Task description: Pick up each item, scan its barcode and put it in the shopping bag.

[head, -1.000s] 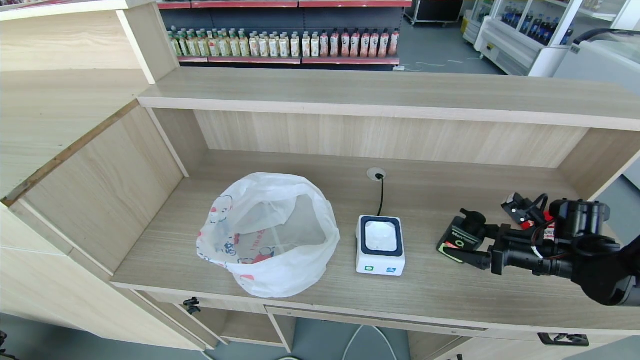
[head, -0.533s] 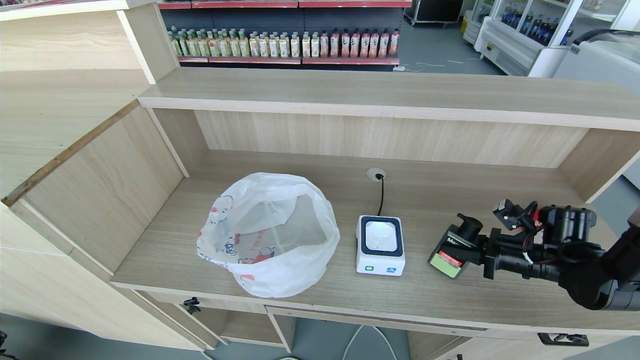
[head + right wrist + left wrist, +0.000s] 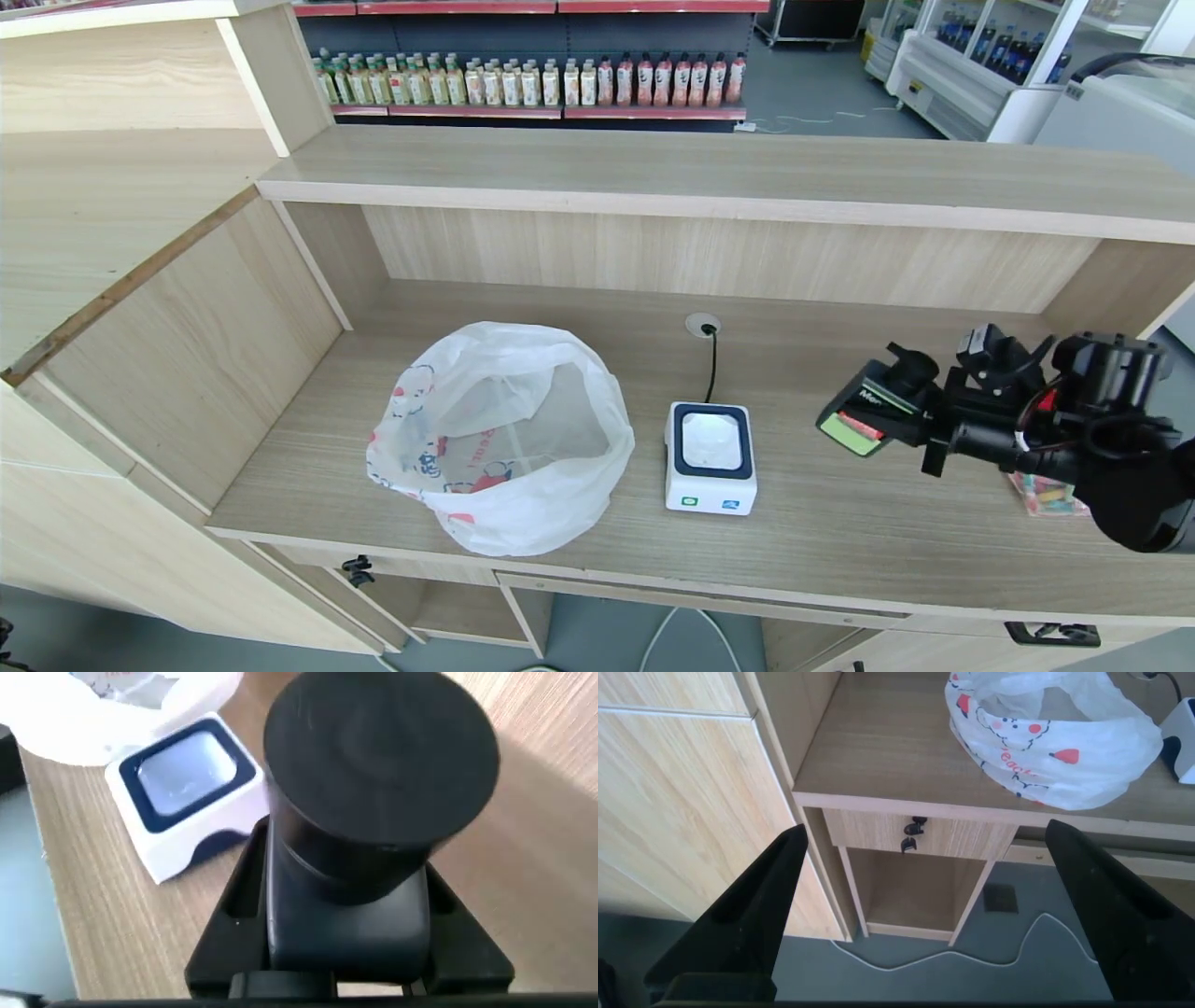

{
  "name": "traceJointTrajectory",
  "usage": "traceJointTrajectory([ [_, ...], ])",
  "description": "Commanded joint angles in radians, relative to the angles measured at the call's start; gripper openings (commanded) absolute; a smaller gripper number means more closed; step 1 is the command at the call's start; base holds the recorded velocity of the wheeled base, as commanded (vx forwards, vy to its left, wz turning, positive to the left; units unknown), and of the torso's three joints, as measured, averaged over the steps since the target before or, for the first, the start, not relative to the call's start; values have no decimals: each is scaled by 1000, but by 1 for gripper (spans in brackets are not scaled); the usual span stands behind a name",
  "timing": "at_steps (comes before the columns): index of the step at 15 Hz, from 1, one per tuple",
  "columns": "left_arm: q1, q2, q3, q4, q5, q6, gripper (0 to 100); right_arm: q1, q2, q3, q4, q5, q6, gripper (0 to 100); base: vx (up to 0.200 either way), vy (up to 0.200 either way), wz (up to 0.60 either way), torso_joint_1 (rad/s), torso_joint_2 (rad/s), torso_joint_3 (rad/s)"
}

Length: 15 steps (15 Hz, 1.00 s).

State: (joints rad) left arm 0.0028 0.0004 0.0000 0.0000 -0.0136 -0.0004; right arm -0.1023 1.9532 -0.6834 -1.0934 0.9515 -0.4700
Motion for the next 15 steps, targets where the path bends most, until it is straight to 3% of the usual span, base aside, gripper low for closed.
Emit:
traceJointTrajectory([
  [1,0,0,0,0,0,-1,100,49,-267,-128,-10,-3,-68,0,0,0,0,0,0,0],
  [7,0,0,0,0,0,0,100,122,-413,-131,-19,-10,-576,0,0,0,0,0,0,0],
  [8,0,0,0,0,0,-1,100,115,-425,-102,-17,1,-759,0,0,0,0,0,0,0],
  [9,0,0,0,0,0,0,100,115,-433,-77,-17,23,-800,0,0,0,0,0,0,0],
  [11,0,0,0,0,0,-1,100,119,-473,-34,-34,104,-1066,0,0,0,0,0,0,0],
  [13,0,0,0,0,0,-1,100,115,-524,-31,-181,176,-1130,0,0,0,0,0,0,0],
  [15,0,0,0,0,0,-1,100,127,-553,-25,-376,170,-1156,0,0,0,0,0,0,0],
])
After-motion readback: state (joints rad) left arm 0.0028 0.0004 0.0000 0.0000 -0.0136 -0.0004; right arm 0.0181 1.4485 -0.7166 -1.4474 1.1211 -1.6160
